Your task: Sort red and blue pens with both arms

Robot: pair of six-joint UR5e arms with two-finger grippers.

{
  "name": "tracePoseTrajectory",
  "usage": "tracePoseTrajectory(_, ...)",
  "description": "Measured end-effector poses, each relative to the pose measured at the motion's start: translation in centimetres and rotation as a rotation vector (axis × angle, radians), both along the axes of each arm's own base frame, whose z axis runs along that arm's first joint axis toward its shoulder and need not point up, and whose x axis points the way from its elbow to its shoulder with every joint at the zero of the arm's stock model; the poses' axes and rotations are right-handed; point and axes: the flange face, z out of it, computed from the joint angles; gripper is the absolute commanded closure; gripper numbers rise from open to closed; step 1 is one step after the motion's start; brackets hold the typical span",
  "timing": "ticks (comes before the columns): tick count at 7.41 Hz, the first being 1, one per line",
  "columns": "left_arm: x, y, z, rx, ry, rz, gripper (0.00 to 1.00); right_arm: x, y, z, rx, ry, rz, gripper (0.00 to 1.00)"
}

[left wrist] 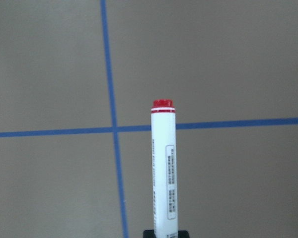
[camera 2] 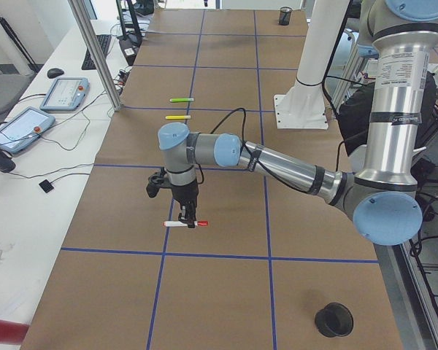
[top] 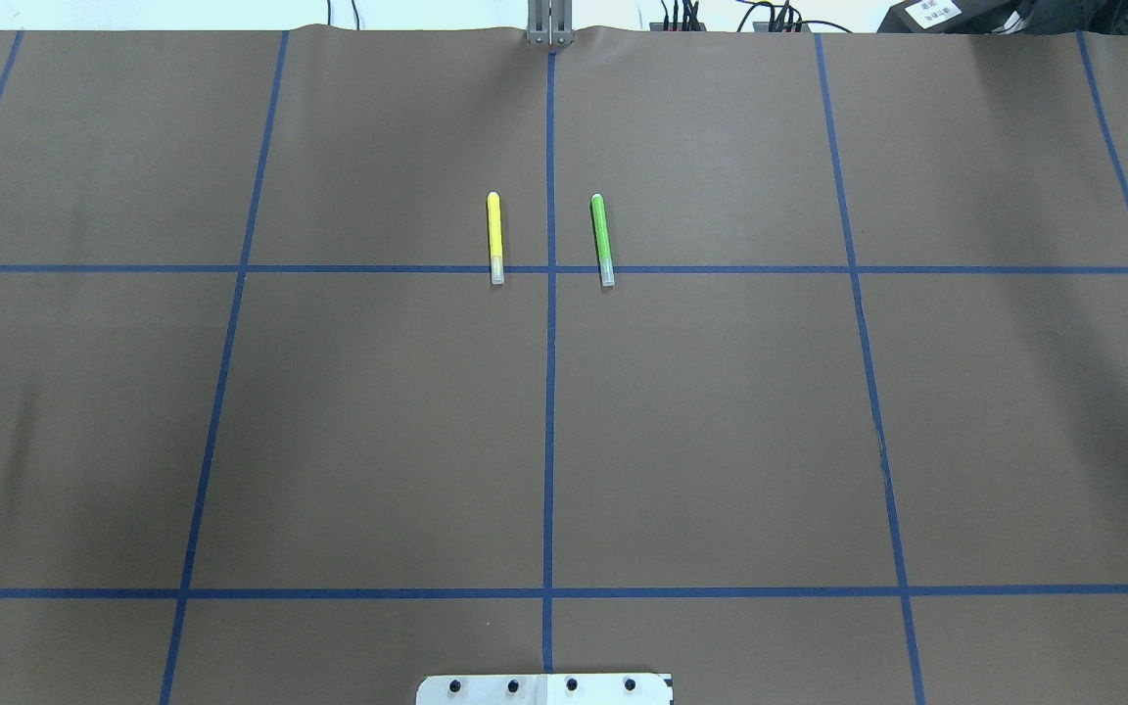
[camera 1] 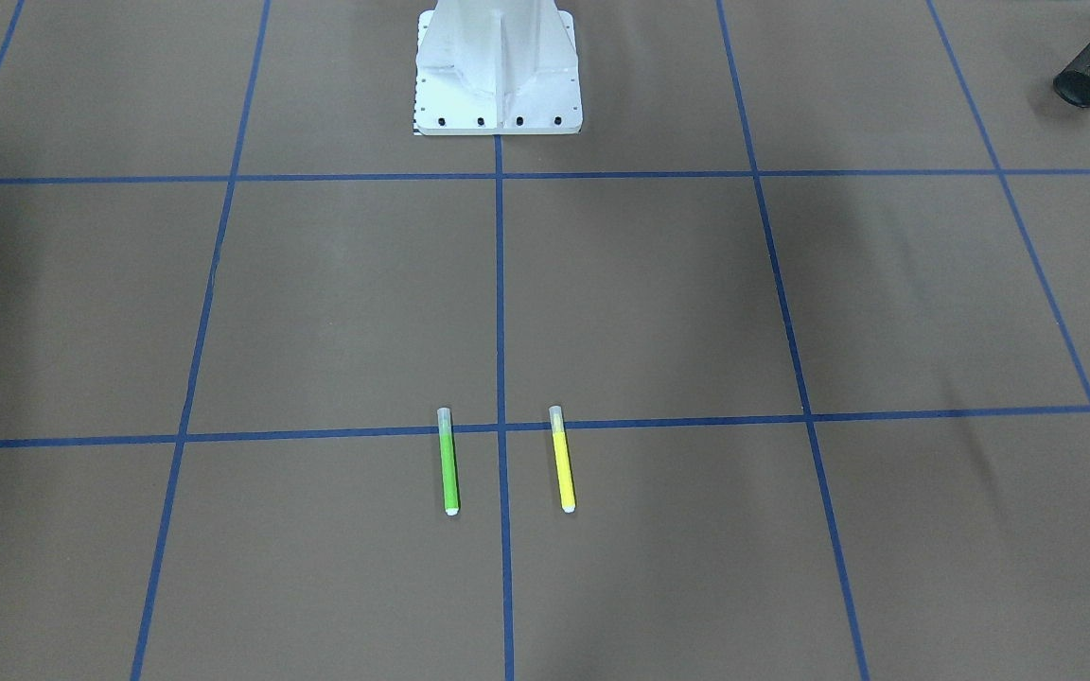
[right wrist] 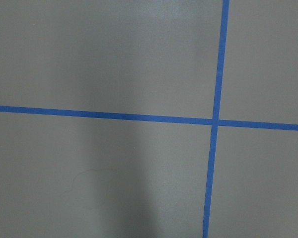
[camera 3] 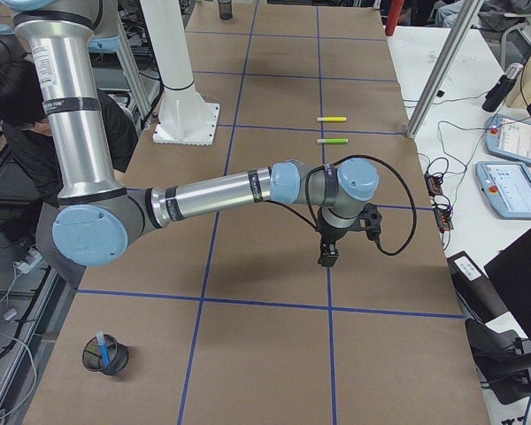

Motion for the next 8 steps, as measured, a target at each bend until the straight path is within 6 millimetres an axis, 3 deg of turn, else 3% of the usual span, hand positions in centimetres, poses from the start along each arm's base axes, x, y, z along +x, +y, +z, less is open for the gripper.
tracePoseTrajectory(2, -3.6, 4.9, 4.2, -0.144, 0.001, 0.027, 1.0, -0.1, 0.0, 0.0, -0.001, -0.014, 0.001, 0.0)
tracePoseTrajectory(4, -5.5, 11.4, 7.9, -0.302, 0.021, 0.049, 1.0, -0.1, -0.1, -0.4, 0.007, -0.017, 0.001, 0.0)
tracePoseTrajectory(6, -7.2, 17.1, 9.3, -0.479, 0.062, 0.064, 1.0, -0.1, -0.1, -0.2, -0.013, -0.016, 0.017, 0.0)
tracePoseTrajectory(8, -8.0, 20.8, 11.6, -0.64, 0.12, 0.092, 1.0, -0.1, -0.1, -0.1, -0.026, -0.015, 0.028, 0.0)
